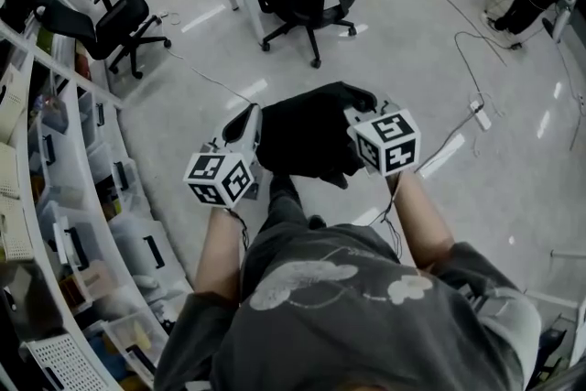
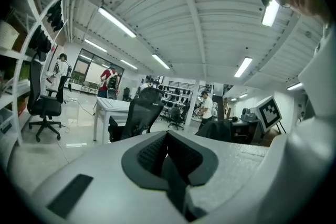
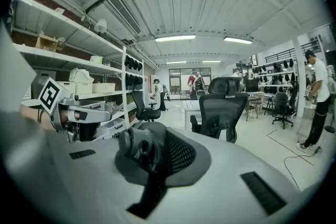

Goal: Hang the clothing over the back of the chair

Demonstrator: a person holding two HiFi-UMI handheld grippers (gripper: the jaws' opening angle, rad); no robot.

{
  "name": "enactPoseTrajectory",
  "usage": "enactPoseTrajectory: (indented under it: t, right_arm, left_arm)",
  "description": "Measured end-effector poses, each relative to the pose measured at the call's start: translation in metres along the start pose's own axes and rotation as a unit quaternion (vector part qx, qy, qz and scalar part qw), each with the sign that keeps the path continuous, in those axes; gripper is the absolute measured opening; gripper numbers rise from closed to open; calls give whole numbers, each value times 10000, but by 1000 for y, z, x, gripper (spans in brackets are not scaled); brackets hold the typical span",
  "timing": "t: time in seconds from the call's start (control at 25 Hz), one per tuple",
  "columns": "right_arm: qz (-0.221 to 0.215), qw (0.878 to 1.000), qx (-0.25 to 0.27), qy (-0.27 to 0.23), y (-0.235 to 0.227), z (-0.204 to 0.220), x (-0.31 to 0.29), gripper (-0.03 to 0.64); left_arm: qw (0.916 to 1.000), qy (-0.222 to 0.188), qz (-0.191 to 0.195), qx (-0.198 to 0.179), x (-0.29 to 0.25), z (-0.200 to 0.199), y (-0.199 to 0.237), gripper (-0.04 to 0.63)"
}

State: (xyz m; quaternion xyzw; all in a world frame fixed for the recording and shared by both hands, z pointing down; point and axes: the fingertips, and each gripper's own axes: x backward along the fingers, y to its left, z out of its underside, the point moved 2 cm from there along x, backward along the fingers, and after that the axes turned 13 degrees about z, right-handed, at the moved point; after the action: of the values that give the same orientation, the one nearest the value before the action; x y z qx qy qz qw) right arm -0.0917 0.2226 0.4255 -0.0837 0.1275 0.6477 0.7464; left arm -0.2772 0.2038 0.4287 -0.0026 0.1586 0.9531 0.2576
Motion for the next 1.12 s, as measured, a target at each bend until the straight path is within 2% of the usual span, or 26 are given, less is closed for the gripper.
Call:
enactPoseTrajectory:
  t: [0.2,0.44,0.84,1.12]
  right_arm:
    - [142,9999,-73,-64,-5,-5,-29,-6]
    - [164,9999,-33,27,-16,-15,-81,-6]
    - [-83,9997,180,152,-20,-51,-227,-6]
    - [-427,9971,630,-23,-20,-105,-323,-6]
  left_arm:
    - [9994,151,78,-297,-10,-4,17,2]
    - [9998,54,75,-194,-39,-17,70,2]
    - [9996,-149,-222,32,-99,-59,207,2]
    - [9990,-198,-381,160,-146,-90,297,2]
